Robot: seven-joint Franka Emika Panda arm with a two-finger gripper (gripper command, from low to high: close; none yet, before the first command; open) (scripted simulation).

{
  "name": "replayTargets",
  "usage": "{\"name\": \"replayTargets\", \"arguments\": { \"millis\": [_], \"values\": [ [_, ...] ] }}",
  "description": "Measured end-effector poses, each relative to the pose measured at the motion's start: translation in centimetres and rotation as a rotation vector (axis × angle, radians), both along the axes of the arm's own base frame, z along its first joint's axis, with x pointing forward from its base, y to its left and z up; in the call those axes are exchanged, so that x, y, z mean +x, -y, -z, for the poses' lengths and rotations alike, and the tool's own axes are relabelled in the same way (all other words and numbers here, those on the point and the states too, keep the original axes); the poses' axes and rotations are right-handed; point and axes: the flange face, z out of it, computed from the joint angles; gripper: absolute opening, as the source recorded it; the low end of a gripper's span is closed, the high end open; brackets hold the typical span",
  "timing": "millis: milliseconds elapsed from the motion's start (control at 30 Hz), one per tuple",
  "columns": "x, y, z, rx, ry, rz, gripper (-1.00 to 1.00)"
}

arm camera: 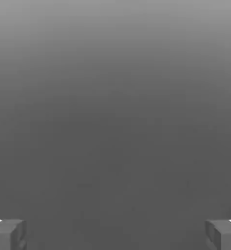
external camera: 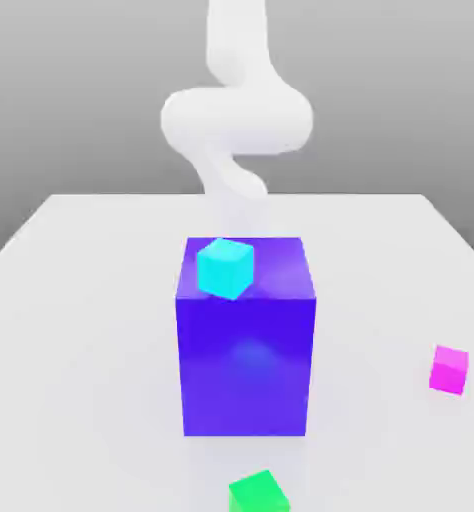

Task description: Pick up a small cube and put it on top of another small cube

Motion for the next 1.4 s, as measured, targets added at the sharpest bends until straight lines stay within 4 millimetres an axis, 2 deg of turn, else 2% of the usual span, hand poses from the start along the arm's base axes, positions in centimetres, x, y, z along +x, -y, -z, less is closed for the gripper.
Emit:
{"name": "replayTargets", "arguments": {
  "millis": [67, 167, 267, 367, 533, 633, 733, 833, 933, 967, 1200, 1400],
  "values": [
    [2.2, -3.1, 4.0, -0.031, -0.063, -0.086, 0.0],
    [4.2, -7.9, 10.1, -0.078, -0.15, -0.211, 0.0],
    [4.7, -12.6, 16.4, -0.128, -0.233, -0.338, 0.0],
    [3.9, -17.2, 22.8, -0.181, -0.313, -0.468, 0.0],
    [-0.2, -23.6, 33.2, -0.276, -0.442, -0.686, 0.0],
    [-4.7, -27.2, 39.3, -0.341, -0.515, -0.84, 0.0],
    [-9.1, -28.7, 44.9, -0.401, -0.591, -0.965, 0.0],
    [-10.7, -29.0, 48.9, -0.42, -0.622, -1.008, 0.0],
    [-10.9, -29.0, 52.3, -0.422, -0.625, -1.013, 0.0],
    [-11.0, -29.0, 53.3, -0.423, -0.626, -1.014, -1.0],
    [-11.0, -29.0, 53.5, -0.424, -0.625, -1.015, -1.0],
    [-10.6, -29.0, 48.0, -0.425, -0.63, -1.011, -1.0]
  ]
}}
